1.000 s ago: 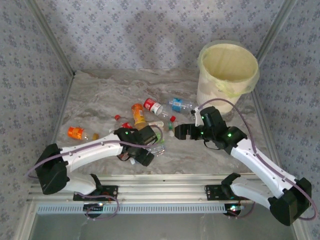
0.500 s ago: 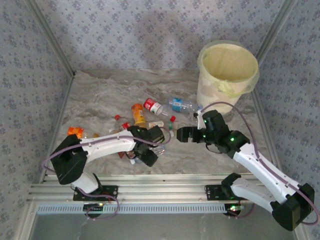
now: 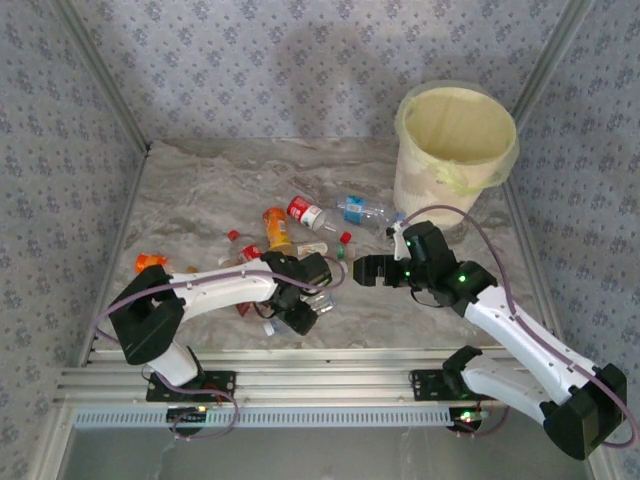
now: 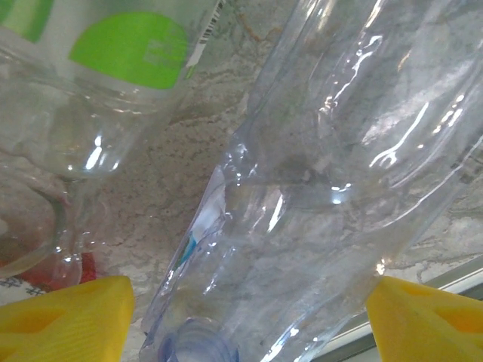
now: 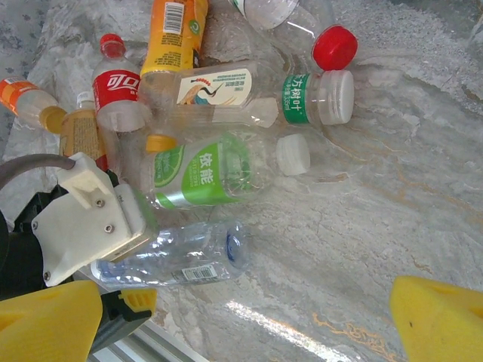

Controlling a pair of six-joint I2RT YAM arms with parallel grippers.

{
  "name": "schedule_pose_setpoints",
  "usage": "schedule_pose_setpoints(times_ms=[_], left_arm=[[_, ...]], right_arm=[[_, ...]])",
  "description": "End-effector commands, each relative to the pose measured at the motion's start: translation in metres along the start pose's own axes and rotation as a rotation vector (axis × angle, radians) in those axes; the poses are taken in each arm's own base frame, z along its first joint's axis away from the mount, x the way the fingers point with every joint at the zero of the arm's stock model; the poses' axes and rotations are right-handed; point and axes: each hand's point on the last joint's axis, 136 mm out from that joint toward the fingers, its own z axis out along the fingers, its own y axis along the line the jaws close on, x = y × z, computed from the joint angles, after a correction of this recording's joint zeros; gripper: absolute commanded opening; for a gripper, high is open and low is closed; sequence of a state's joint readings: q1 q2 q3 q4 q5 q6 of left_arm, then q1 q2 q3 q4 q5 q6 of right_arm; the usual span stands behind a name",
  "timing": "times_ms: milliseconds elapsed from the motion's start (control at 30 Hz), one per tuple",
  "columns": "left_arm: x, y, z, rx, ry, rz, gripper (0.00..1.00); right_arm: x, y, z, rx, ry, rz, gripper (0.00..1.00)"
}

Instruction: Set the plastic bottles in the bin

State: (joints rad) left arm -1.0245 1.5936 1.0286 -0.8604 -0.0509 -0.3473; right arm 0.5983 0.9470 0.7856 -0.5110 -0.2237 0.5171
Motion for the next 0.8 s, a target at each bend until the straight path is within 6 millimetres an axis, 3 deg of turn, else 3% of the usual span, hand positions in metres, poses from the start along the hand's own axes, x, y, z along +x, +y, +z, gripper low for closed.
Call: schedule_pose_setpoints(times_ms=[0,267,500,633,767], left_arm=[[0.009,-0.006,0.008,0.008,0.039,-0.011,0.81],[0.014,-0.012,0.016,0.021,0.043,-0.024,0.81],[0.012,-0.015,0.02,0.027,0.038,-0.04,0.74],[0.011,-0.016,0.017,0.035,0.02,-0.051,0.66],[0.001,-0.022,0.0,0.08,-0.049,-0.067,0.6]], right_arm=[[0.003,-0.003,0.002,0.01,0.003,0.013,1.0],[0.007,-0.007,0.001,0.018,0.001,0.027,1.0],[0.009,-0.008,0.0,0.024,0.001,0.035,1.0],[0.01,-0.015,0.0,0.054,-0.004,0.048,1.0],[0.013,-0.021,-0.002,0.079,0.001,0.111,1.0]])
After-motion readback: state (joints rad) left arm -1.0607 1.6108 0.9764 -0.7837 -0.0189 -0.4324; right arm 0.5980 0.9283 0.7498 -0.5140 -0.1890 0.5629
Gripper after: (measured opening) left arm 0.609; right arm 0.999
